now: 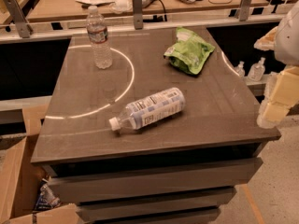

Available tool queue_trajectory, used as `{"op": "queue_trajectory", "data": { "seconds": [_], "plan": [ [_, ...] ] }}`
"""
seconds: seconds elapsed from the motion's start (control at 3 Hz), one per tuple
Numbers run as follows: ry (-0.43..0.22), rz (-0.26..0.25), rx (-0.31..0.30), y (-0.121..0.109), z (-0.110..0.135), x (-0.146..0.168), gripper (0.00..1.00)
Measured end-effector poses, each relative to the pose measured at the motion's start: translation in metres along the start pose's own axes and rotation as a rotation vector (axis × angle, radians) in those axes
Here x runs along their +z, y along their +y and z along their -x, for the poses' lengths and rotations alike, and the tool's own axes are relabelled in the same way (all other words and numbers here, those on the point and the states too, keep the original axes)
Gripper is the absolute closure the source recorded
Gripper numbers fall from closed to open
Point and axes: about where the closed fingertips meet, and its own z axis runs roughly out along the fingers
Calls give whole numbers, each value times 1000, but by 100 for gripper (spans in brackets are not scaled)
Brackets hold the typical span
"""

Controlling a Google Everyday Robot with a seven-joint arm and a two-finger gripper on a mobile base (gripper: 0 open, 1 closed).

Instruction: Move green rice chip bag near blue plastic bottle

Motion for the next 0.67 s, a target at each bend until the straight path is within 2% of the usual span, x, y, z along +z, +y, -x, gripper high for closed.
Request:
{"op": "queue_trajectory", "data": {
  "seconds": [0.33,0.67],
  "plan": [
    [0,0,0,0,0,0,0],
    [-40,-52,53,-25,-2,-1,0]
  ]
}}
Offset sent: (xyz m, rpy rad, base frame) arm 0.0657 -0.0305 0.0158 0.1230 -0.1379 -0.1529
